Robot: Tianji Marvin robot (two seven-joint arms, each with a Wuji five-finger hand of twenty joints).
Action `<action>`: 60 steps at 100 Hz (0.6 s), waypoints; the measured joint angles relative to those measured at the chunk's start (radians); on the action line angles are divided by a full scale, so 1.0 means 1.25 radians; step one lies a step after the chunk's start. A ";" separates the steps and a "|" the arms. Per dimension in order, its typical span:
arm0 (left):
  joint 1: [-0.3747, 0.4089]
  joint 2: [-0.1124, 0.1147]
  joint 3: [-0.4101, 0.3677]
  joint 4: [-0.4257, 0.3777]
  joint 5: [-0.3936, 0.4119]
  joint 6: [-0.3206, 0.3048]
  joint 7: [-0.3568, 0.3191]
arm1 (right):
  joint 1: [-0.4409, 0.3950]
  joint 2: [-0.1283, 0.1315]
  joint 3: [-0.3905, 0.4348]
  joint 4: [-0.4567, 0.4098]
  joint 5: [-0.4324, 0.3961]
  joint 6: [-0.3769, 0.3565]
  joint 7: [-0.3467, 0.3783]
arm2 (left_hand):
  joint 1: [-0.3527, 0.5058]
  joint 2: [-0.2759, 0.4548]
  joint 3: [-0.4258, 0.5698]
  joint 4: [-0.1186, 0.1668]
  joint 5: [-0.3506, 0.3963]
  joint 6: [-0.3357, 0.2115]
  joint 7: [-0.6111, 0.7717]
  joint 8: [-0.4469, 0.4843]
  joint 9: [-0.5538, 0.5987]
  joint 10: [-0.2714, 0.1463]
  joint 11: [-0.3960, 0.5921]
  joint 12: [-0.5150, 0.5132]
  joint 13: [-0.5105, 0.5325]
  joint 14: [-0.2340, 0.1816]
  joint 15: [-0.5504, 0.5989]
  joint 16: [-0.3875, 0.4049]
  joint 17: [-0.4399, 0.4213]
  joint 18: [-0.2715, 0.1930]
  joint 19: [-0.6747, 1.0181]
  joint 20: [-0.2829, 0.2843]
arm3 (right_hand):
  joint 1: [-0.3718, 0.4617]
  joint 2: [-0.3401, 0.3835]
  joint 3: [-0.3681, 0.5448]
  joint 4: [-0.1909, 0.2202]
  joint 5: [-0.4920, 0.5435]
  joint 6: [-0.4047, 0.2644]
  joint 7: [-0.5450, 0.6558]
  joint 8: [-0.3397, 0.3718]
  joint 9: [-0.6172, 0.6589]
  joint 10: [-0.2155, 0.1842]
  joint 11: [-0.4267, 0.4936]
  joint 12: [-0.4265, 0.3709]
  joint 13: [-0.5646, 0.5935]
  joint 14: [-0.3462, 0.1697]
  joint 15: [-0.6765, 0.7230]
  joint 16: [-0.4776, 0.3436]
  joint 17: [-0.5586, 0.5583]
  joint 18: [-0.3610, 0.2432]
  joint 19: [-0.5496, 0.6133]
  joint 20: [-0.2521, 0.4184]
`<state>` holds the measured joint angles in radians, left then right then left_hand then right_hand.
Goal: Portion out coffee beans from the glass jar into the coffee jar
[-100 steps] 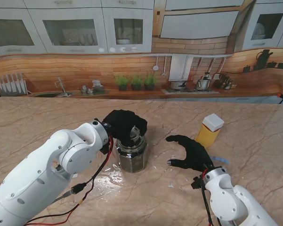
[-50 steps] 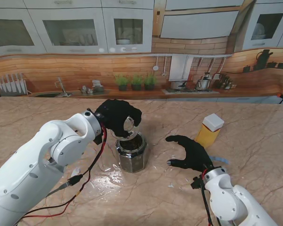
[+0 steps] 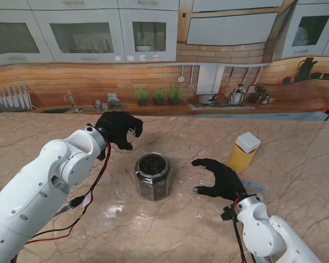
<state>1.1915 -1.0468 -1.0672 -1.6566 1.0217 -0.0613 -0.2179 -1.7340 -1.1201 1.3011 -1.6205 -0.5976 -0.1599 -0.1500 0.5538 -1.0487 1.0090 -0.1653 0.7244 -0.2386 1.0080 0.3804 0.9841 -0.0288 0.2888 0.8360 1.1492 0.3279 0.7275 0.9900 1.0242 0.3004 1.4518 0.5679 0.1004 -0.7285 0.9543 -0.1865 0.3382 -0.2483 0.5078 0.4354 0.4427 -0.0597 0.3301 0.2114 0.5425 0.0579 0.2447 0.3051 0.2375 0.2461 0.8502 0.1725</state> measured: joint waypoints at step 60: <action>-0.092 -0.010 0.111 0.259 -0.052 0.078 0.116 | 0.011 0.000 -0.010 0.019 0.006 0.008 0.009 | 0.000 0.000 0.000 0.000 -0.002 0.000 0.006 0.000 0.000 0.000 0.000 0.001 0.000 0.000 0.000 0.000 0.000 0.000 0.000 0.000 | 0.000 0.000 0.000 0.000 0.000 0.000 0.000 0.000 0.000 0.000 0.000 0.000 0.004 0.000 0.000 0.000 0.000 0.000 0.000 0.000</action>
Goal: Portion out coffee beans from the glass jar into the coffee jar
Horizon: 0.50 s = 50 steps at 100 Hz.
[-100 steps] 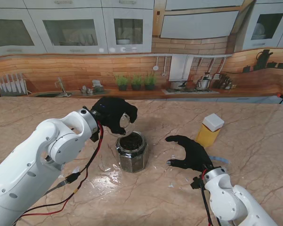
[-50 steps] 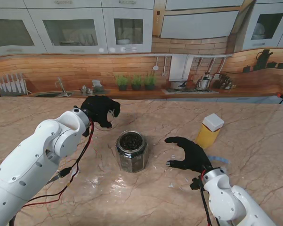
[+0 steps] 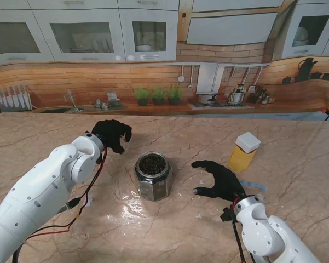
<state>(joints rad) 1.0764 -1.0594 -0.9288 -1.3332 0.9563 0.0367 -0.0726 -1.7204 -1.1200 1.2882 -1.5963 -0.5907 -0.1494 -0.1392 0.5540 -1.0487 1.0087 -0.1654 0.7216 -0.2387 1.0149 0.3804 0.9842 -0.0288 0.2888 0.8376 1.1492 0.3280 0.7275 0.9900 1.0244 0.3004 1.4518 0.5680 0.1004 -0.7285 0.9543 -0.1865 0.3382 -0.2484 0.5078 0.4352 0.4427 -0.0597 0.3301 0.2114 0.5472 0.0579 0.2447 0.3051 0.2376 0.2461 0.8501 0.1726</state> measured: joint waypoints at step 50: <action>-0.004 -0.008 0.047 0.089 -0.034 0.022 0.035 | 0.003 0.000 -0.003 0.003 -0.002 0.000 0.000 | 0.000 0.000 -0.001 0.000 -0.001 0.000 0.002 0.000 0.000 0.000 0.000 0.008 0.000 0.000 0.000 0.002 0.000 0.000 0.000 0.000 | 0.000 0.000 0.000 0.000 0.000 0.000 0.000 0.000 0.000 0.000 0.000 0.000 0.000 0.000 0.000 0.000 0.000 0.000 0.000 0.000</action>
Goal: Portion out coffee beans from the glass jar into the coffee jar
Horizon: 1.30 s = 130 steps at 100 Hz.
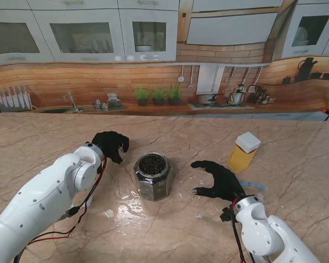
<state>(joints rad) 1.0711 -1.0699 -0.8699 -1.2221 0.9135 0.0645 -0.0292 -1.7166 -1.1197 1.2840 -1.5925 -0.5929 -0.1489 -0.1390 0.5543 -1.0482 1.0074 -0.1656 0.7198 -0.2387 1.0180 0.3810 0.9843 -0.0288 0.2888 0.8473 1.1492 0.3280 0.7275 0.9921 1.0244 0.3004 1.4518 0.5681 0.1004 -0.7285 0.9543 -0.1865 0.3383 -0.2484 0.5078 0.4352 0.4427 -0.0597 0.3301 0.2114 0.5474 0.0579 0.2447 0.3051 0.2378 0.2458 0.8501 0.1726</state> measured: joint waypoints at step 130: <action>0.087 0.013 -0.077 -0.070 0.081 -0.002 -0.021 | 0.000 0.002 0.007 -0.005 -0.007 -0.003 0.014 | -0.072 0.149 0.005 -0.002 -0.205 0.156 -0.162 0.083 -0.341 0.020 0.156 -0.311 -0.315 -0.059 -0.170 -0.185 -0.279 0.095 -0.211 -0.027 | 0.000 0.000 0.000 0.000 0.000 0.000 0.000 0.000 0.000 0.000 0.000 0.000 0.001 0.000 0.000 0.000 0.002 0.000 0.000 0.000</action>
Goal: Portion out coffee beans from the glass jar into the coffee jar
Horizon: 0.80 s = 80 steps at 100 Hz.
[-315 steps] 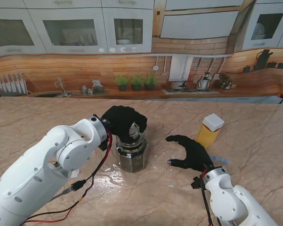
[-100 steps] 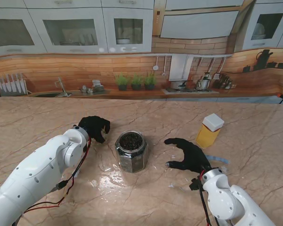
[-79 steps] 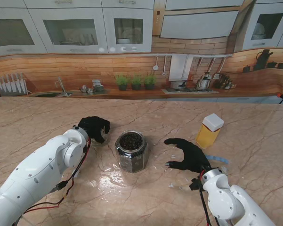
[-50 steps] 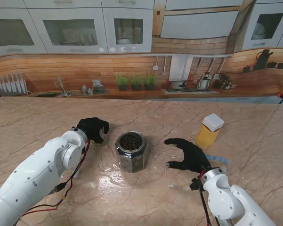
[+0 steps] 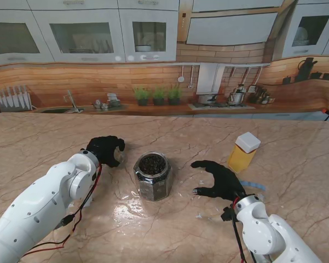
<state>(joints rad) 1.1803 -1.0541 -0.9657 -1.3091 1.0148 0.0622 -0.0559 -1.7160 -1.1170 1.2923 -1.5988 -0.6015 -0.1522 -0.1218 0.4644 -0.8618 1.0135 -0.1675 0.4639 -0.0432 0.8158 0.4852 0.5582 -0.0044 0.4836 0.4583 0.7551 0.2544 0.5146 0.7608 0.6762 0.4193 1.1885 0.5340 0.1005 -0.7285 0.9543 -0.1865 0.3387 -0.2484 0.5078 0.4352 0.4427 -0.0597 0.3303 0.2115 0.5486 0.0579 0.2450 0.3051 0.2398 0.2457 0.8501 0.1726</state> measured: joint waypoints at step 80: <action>0.150 0.007 -0.216 -0.259 0.050 -0.180 0.000 | -0.008 0.018 0.096 -0.094 -0.059 -0.062 0.102 | -0.036 0.139 -0.130 0.036 -0.041 0.030 -0.082 -0.040 -0.066 0.012 -0.026 -0.075 -0.206 0.047 -0.095 -0.138 -0.328 0.115 -0.161 -0.001 | 0.000 0.000 0.000 0.000 0.000 0.000 0.000 0.000 0.004 0.000 0.000 0.000 0.002 0.000 0.000 0.000 0.006 0.000 0.000 0.000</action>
<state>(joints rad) 1.3673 -1.0459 -1.2355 -1.6323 1.0778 -0.1630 -0.0556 -1.7254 -1.0939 1.4122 -1.7167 -0.6747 -0.2295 0.0053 0.4197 -0.6879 0.8506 -0.1226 0.4132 -0.0059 0.7134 0.4353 0.4759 0.0102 0.4513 0.3643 0.4970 0.3136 0.3958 0.5880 0.2666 0.5629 0.9875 0.5333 0.1005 -0.7285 0.9543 -0.1865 0.3387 -0.2486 0.5078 0.4352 0.4481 -0.0597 0.3303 0.2115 0.5513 0.0579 0.2450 0.3051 0.2471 0.2457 0.8499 0.1726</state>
